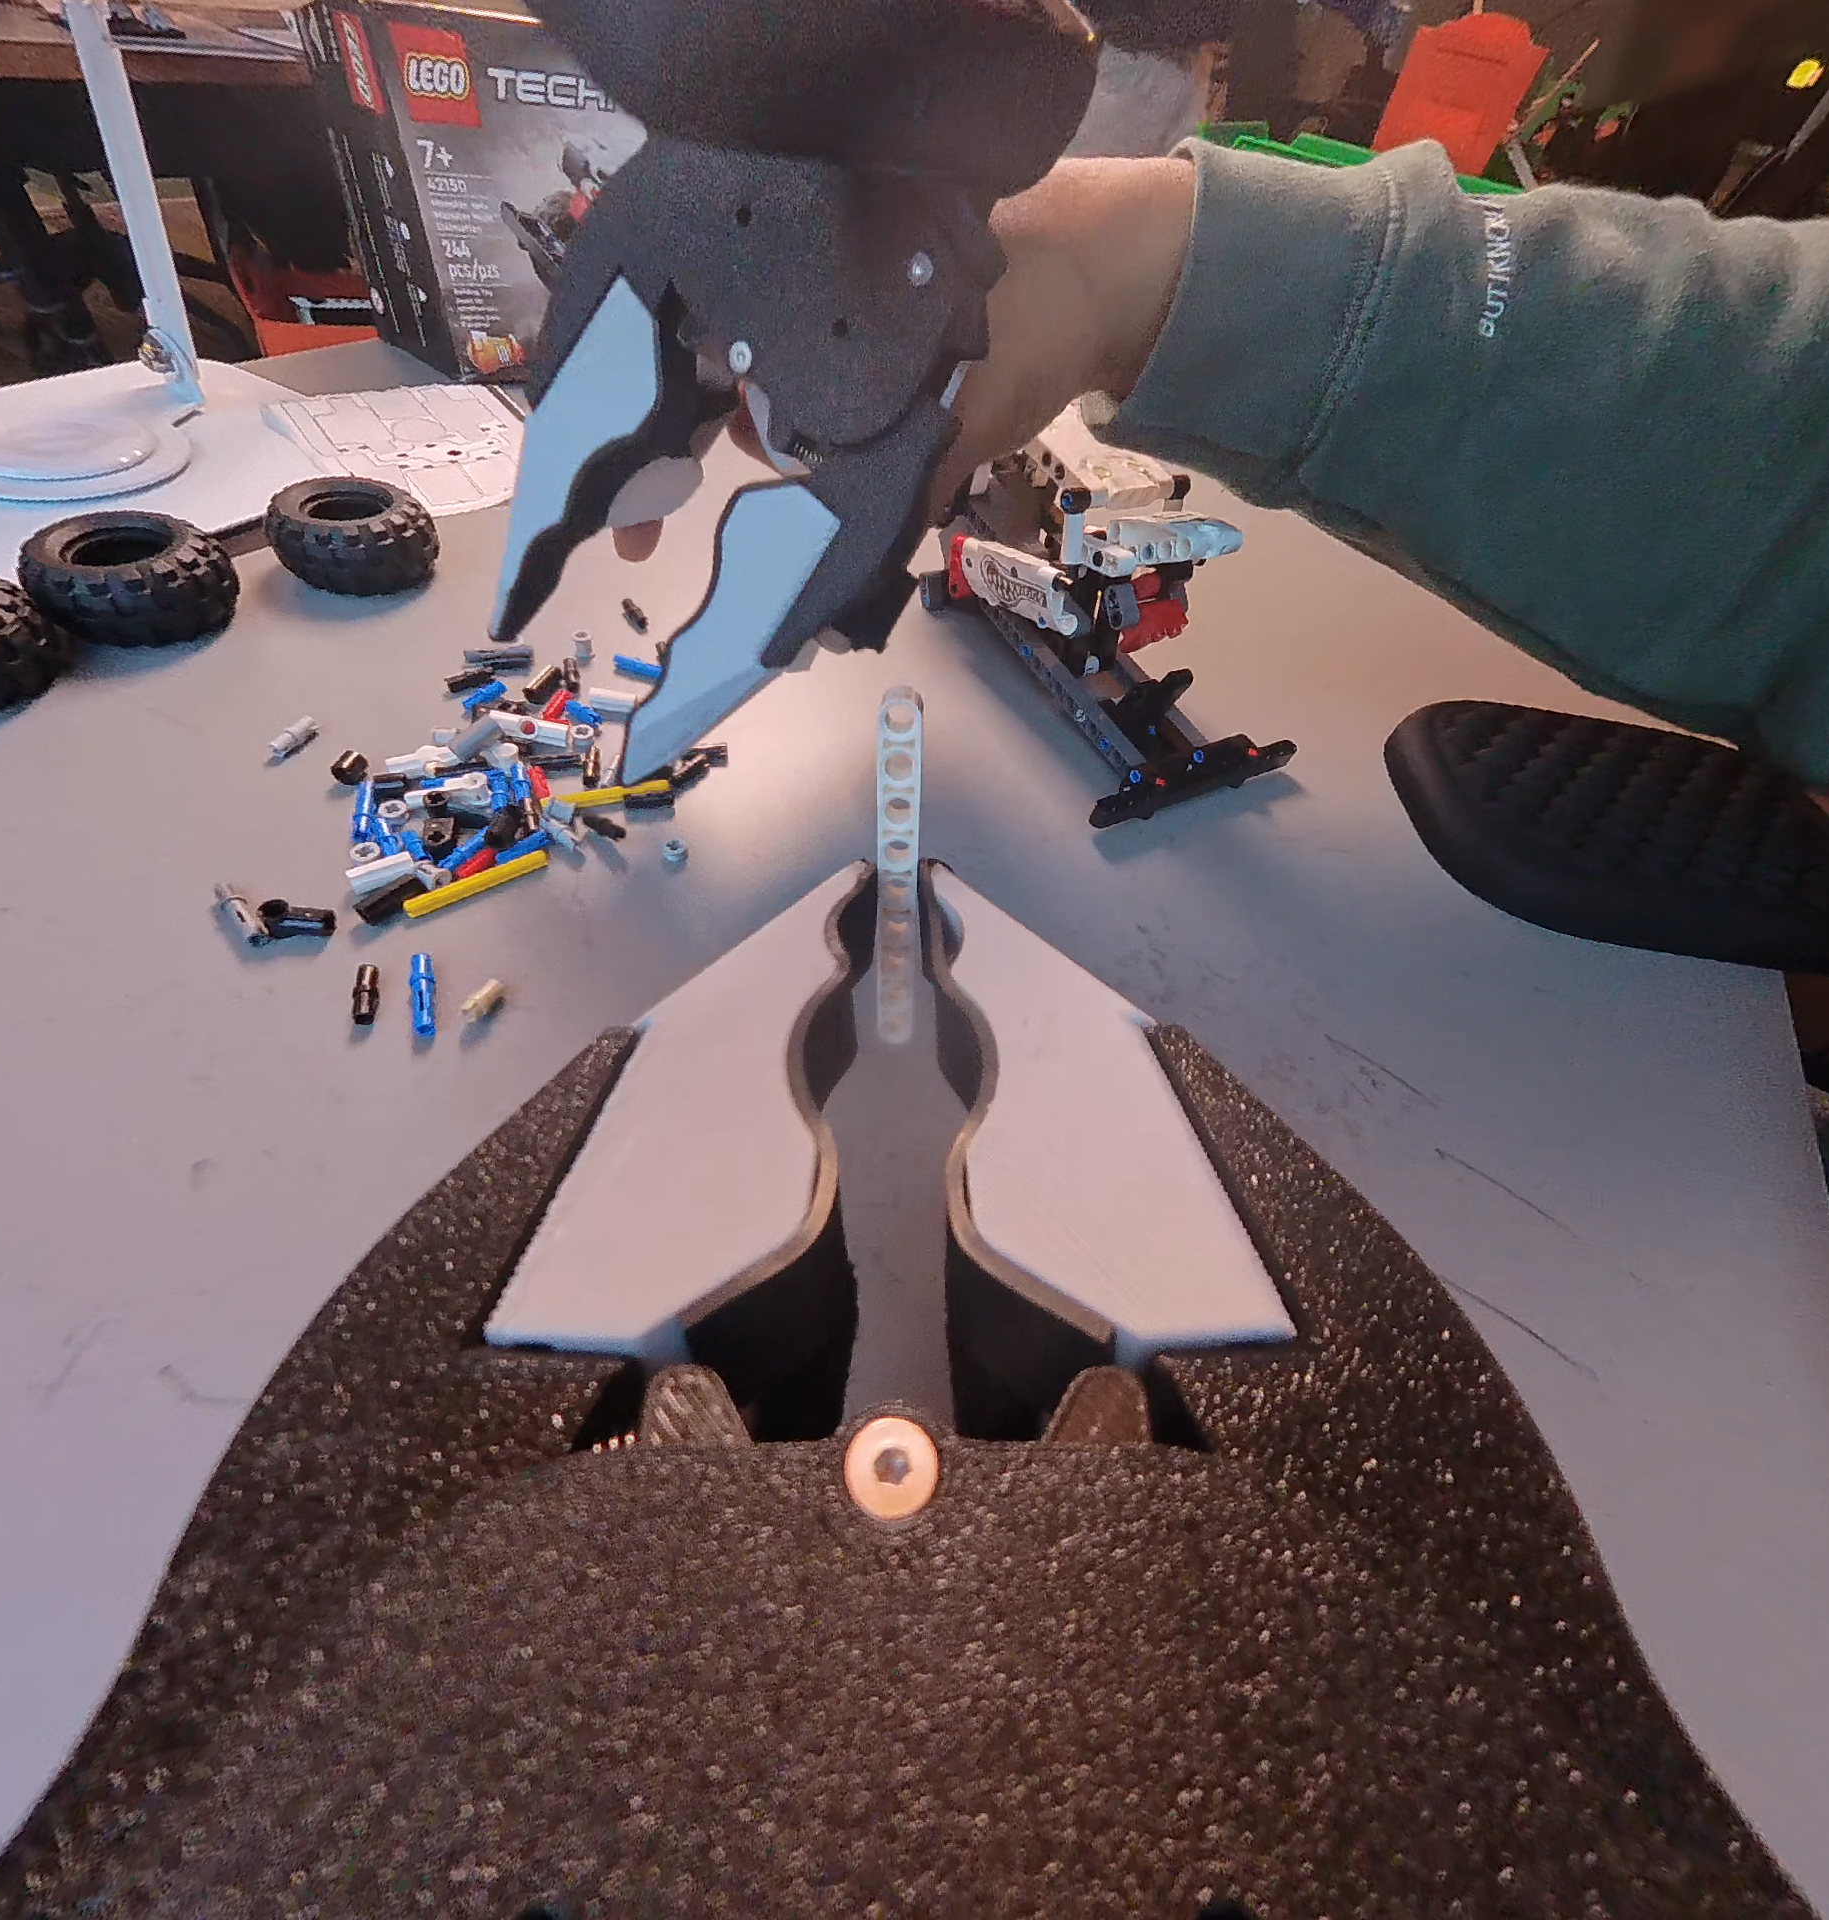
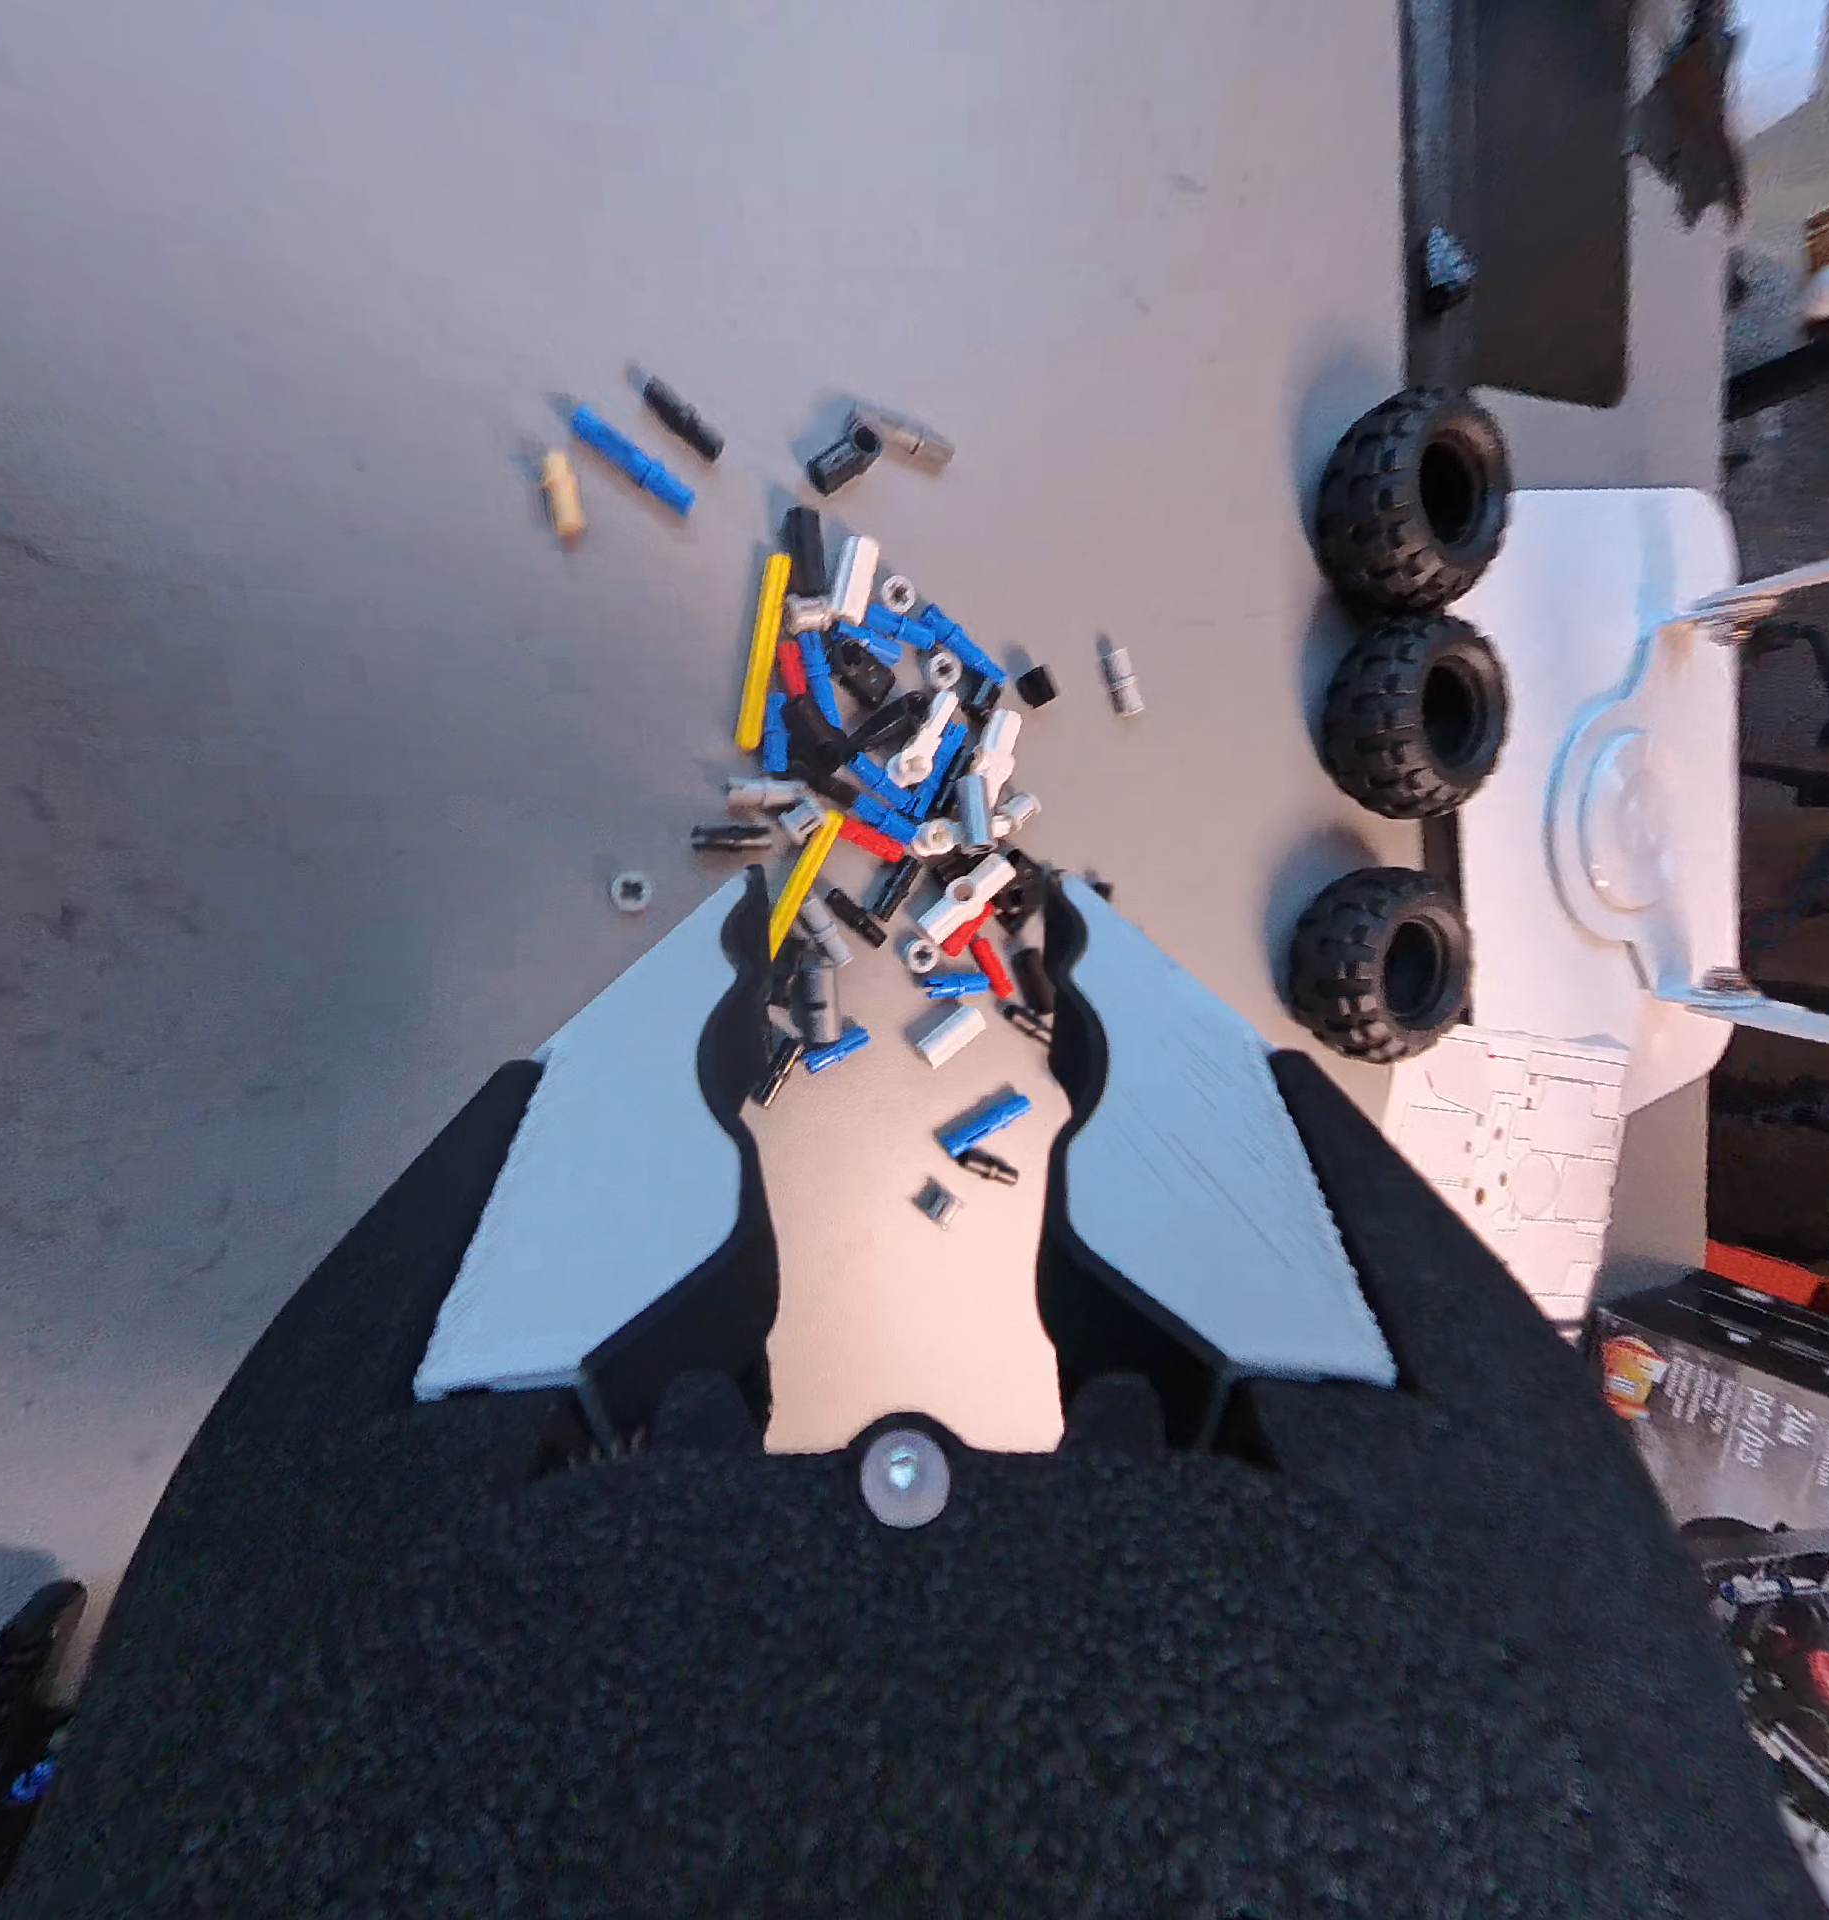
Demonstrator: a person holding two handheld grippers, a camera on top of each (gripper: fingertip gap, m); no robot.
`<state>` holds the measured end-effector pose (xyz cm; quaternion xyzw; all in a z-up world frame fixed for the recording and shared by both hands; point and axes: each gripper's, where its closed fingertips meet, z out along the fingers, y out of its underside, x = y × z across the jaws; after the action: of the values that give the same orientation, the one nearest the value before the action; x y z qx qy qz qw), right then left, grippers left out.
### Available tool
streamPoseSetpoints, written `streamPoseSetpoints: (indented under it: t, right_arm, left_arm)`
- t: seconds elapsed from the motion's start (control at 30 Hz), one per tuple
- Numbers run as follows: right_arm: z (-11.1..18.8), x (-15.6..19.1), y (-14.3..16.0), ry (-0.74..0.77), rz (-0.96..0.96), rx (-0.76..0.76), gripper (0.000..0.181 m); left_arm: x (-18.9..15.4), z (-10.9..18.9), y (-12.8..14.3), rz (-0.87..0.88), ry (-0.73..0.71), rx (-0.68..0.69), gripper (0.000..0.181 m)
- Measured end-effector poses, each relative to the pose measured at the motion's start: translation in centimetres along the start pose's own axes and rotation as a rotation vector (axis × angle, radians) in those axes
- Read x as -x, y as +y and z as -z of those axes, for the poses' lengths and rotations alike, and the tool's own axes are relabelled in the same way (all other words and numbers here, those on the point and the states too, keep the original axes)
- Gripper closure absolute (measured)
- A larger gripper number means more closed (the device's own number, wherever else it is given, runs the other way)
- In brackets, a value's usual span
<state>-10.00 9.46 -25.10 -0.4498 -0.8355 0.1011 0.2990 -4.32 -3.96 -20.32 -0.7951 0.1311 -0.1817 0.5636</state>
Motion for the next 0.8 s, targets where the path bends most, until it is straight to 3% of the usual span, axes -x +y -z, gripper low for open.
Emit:
streamPoseSetpoints:
  t: [0.1,0.2,0.37,0.47,0.6,0.7,0.8]
  right_arm:
    - [3.0,-2.9,-3.3,0.172,-0.136,-0.237,0.133]
    - [8.1,-4.1,-6.2,0.279,-0.311,-0.550,0.135]
    - [16.7,-0.6,-7.5,0.358,-0.401,-0.949,0.150]
    - [18.6,3.1,-6.4,0.376,-0.376,-0.986,0.155]
    - [18.6,8.0,-3.5,0.324,-0.390,-0.934,0.155]
    - [18.1,10.4,-0.8,0.323,-0.393,-0.867,0.156]
    - [18.1,11.0,1.4,0.377,-0.378,-0.807,0.157]
  left_arm:
    - [0.2,0.1,-0.1,0.001,-0.010,-0.006,0.174]
    - [0.5,0.2,-0.2,0.001,-0.023,-0.011,0.174]
    - [0.6,0.7,-1.0,-0.048,-0.057,-0.034,0.174]
    - [0.7,1.6,-2.1,-0.077,-0.087,-0.064,0.174]
    - [0.9,4.9,-5.6,-0.131,-0.140,-0.157,0.174]
    - [1.8,9.2,-8.5,-0.124,-0.163,-0.239,0.174]
    - [5.6,15.2,-9.8,-0.121,-0.341,-0.212,0.174]
